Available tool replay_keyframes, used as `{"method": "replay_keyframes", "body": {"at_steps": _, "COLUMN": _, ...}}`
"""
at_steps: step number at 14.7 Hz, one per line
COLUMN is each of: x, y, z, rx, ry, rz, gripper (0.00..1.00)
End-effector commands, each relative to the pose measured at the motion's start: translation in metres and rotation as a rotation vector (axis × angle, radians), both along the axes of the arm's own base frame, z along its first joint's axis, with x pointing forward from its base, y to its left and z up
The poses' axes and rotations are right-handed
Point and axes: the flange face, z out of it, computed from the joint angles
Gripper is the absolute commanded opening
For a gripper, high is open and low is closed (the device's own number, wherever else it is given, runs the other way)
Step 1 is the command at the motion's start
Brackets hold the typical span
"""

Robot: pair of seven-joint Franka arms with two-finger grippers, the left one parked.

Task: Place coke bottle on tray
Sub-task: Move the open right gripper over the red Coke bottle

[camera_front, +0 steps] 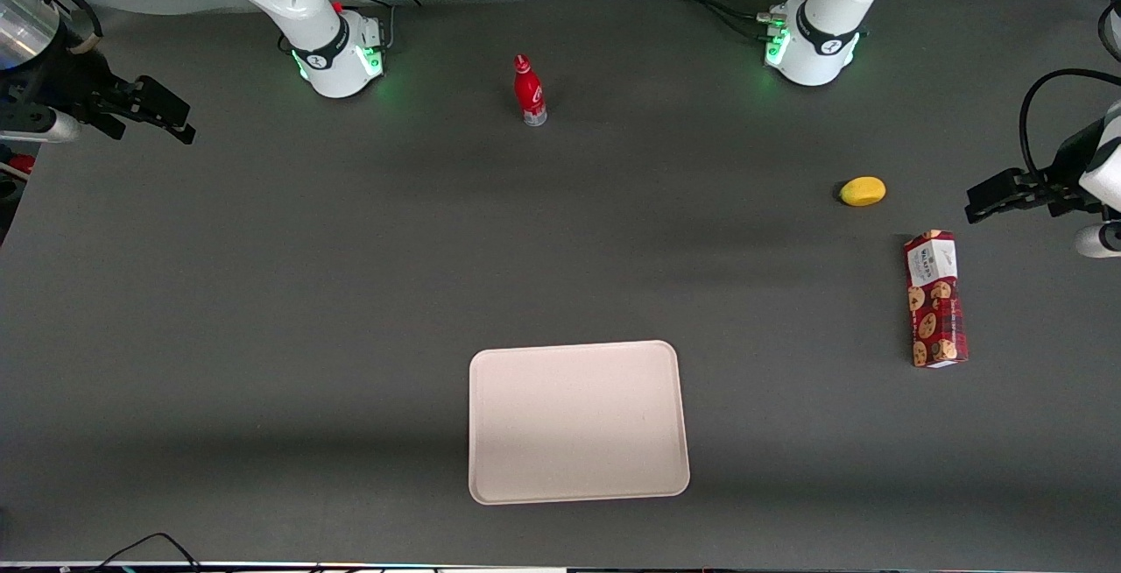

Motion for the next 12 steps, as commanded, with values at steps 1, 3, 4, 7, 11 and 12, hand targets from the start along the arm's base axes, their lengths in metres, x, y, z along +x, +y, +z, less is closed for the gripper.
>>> {"method": "replay_keyframes", "body": {"at_steps": 1, "x": -0.001, "y": 0.002, "z": 0.008, "rx": 0.031, "ry": -0.016, "rz": 0.003, "gripper": 1.00}}
{"method": "replay_keyframes", "body": {"at_steps": 3, "x": -0.006, "y": 0.004, "z": 0.014, "rx": 0.028, "ry": 0.007, "rz": -0.002, "gripper": 1.00}}
{"method": "replay_keyframes", "body": {"at_steps": 4, "x": -0.008, "y": 0.005, "z": 0.019, "rx": 0.028, "ry": 0.007, "rz": 0.001, "gripper": 1.00}}
{"method": "replay_keyframes", "body": {"at_steps": 7, "x": -0.033, "y": 0.041, "z": 0.033, "rx": 0.056, "ry": 0.055, "rz": 0.067, "gripper": 1.00}}
{"method": "replay_keyframes", "body": {"at_steps": 11, "x": -0.091, "y": 0.167, "z": 0.055, "rx": 0.118, "ry": 0.097, "rz": 0.063, "gripper": 1.00}}
{"method": "replay_keyframes", "body": {"at_steps": 12, "x": -0.107, "y": 0.201, "z": 0.055, "rx": 0.123, "ry": 0.113, "rz": 0.042, "gripper": 1.00}}
